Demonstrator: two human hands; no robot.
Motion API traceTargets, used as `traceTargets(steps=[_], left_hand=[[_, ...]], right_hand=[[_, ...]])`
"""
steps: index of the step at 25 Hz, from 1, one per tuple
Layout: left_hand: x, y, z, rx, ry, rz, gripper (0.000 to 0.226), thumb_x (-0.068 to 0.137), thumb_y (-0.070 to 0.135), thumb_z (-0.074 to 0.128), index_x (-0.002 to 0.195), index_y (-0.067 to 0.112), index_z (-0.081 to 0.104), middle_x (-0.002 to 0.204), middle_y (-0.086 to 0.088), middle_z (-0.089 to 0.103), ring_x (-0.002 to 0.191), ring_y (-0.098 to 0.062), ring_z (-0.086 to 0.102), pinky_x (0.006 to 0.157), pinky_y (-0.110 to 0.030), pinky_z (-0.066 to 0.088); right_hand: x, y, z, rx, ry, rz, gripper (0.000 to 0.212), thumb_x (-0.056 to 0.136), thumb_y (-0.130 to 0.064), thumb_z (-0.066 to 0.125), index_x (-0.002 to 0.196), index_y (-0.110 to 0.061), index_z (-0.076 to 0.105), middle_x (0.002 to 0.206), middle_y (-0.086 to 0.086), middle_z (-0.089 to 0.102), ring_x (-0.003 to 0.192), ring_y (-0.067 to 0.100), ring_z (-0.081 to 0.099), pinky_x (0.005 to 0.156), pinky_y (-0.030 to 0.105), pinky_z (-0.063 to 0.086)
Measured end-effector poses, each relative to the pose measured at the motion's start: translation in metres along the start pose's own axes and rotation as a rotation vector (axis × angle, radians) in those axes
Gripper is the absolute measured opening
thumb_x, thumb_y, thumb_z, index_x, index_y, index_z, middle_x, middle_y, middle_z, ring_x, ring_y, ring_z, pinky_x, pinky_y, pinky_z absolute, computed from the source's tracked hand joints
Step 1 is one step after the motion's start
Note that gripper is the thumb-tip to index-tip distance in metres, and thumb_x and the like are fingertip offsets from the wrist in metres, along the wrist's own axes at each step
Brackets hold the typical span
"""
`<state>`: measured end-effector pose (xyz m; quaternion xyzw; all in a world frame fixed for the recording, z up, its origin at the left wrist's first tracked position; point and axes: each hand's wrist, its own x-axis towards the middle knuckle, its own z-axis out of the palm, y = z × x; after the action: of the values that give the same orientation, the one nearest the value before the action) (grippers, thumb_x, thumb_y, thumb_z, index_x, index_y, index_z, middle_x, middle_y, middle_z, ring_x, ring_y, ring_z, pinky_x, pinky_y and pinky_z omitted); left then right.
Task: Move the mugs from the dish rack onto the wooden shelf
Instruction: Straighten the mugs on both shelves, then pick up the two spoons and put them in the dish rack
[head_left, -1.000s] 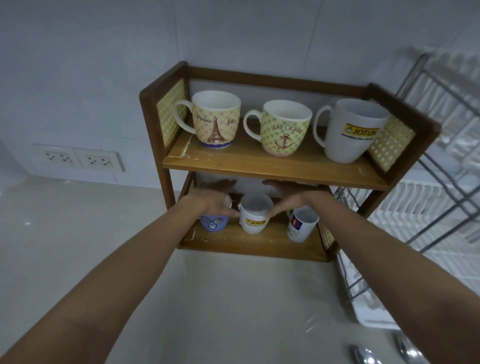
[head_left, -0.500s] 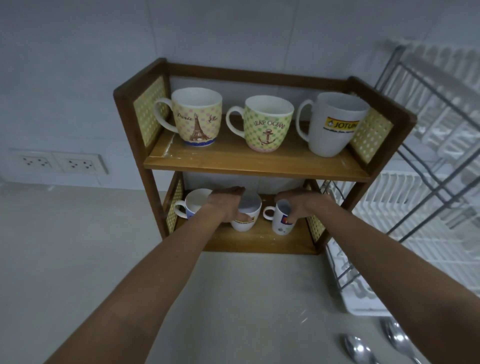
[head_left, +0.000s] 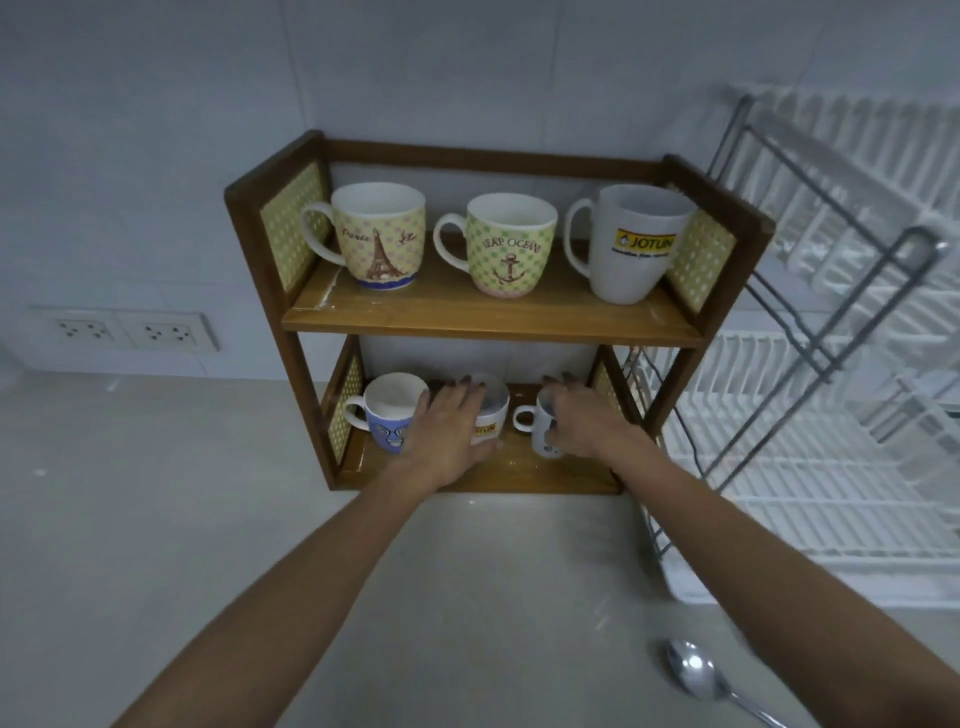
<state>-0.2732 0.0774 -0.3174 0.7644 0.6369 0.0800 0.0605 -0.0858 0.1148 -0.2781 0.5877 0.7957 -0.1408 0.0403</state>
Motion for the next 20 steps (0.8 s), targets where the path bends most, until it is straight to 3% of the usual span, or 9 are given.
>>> traceTargets(steps=[2,4,7,9,14,17,20], left_hand=[[-0.045,0.023,0.016,-0.134,0.146,0.005,0.059,0.088,0.038,0.057,0.141,0.017,0.041,0.149,-0.007,0.038,0.138,-0.025,0.032,0.113,-0.040,0.022],[-0.090,0.057,0.036,-0.267,0.205,-0.013,0.043,0.087,0.028,0.059,0.128,0.017,0.056,0.131,-0.005,0.056,0.121,-0.026,0.050,0.103,-0.037,0.035],[-0.137,0.125,0.064,-0.326,0.095,0.086,0.029,0.088,0.022,0.055,0.117,0.021,0.064,0.116,0.000,0.066,0.105,-0.023,0.059,0.089,-0.033,0.044],[-0.150,0.171,0.080,-0.300,0.022,0.191,0.029,0.090,0.025,0.049,0.115,0.025,0.064,0.113,0.001,0.068,0.101,-0.022,0.060,0.083,-0.034,0.046],[-0.160,0.264,0.113,-0.166,-0.091,0.258,0.039,0.093,0.025,0.042,0.132,0.027,0.048,0.116,-0.005,0.061,0.112,-0.026,0.053,0.086,-0.037,0.045],[-0.164,0.291,0.127,0.016,-0.141,0.196,0.038,0.095,0.030,0.039,0.131,0.022,0.048,0.119,-0.009,0.059,0.113,-0.029,0.054,0.085,-0.038,0.042],[-0.167,0.303,0.133,0.102,-0.157,0.102,0.034,0.097,0.037,0.035,0.119,0.017,0.052,0.117,-0.012,0.059,0.107,-0.031,0.057,0.084,-0.036,0.044]], right_hand=[[-0.050,-0.004,0.025,0.141,0.243,-0.080,0.061,0.082,-0.013,0.059,0.139,-0.008,0.038,0.144,0.016,0.038,0.127,0.034,0.043,0.101,0.039,0.042],[-0.103,0.005,0.048,0.225,0.345,-0.147,0.048,0.080,-0.013,0.059,0.127,-0.008,0.053,0.125,0.015,0.056,0.108,0.033,0.057,0.087,0.036,0.049],[-0.167,0.048,0.071,0.221,0.367,-0.191,0.020,0.078,-0.014,0.061,0.097,-0.010,0.068,0.082,0.012,0.072,0.074,0.031,0.067,0.067,0.029,0.052],[-0.195,0.088,0.080,0.178,0.313,-0.122,0.011,0.079,-0.017,0.059,0.083,-0.011,0.067,0.069,0.012,0.070,0.066,0.034,0.064,0.058,0.032,0.050],[-0.237,0.179,0.100,0.192,0.184,0.190,0.013,0.078,-0.030,0.057,0.069,-0.021,0.055,0.066,0.001,0.060,0.073,0.029,0.059,0.058,0.029,0.039],[-0.245,0.207,0.117,0.149,0.119,0.276,0.021,0.081,-0.037,0.055,0.086,-0.017,0.057,0.090,0.010,0.064,0.089,0.032,0.060,0.066,0.030,0.039],[-0.247,0.221,0.125,0.085,0.002,0.223,0.035,0.083,-0.034,0.056,0.105,-0.007,0.053,0.111,0.016,0.058,0.103,0.033,0.056,0.075,0.034,0.043]])
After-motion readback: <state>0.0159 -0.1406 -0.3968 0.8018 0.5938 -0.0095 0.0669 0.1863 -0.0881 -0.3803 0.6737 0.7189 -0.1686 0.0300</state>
